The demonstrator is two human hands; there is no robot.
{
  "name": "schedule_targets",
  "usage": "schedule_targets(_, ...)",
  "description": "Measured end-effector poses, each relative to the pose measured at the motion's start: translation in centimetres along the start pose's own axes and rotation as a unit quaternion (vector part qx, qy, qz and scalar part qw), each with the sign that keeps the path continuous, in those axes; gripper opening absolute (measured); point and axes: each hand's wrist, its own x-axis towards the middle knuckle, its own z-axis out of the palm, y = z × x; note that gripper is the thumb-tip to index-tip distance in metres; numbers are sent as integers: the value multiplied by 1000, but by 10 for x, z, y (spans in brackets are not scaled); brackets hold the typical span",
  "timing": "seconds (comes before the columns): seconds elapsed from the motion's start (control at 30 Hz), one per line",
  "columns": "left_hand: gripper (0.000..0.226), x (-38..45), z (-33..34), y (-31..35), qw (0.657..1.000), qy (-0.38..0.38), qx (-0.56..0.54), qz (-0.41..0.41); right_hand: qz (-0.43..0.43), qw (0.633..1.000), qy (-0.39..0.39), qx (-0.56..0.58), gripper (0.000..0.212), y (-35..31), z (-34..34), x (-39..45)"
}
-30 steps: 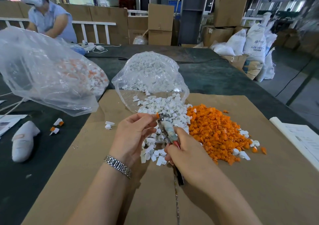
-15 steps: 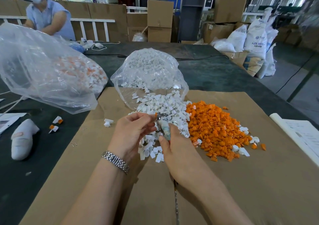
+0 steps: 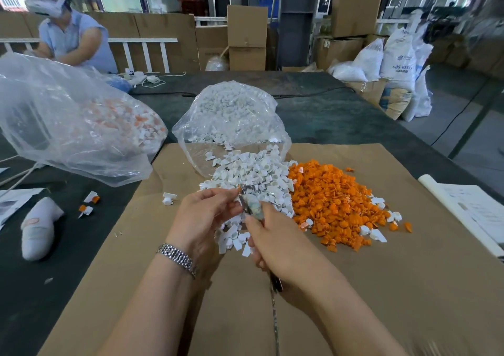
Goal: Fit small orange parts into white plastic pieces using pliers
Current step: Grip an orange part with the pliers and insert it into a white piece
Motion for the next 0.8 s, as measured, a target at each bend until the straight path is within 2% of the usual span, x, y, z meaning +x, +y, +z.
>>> schedule_targets(0.07, 10, -2, -2, 3, 1000, 2, -8, -4, 15, 997, -11, 72, 34, -1, -13, -1)
schedule_targets(0.17, 14, -8, -4, 10, 1000, -8, 5, 7, 9, 997, 17, 71, 37, 8, -33, -4)
schedule_targets(0.3, 13, -21, -2, 23, 995, -10, 88, 43, 9, 987, 138, -79, 52, 33, -60, 3)
schedule_targets(0.43, 18, -34, -2, 25, 986, 3, 148, 74, 82, 926, 236, -284, 62, 59, -69, 16)
schedule_targets(0.53, 15, -38, -15, 19, 966, 83, 229, 91, 91, 902, 276, -320, 60, 74, -69, 22)
schedule_targets(0.67, 12, -37, -47, 17, 909, 211, 342, 109, 80, 881, 293, -363, 61, 81, -66, 26)
schedule_targets(0.8, 10, -39, -78, 28, 850, 301, 418, 104, 80, 903, 271, -324, 65, 81, -64, 26)
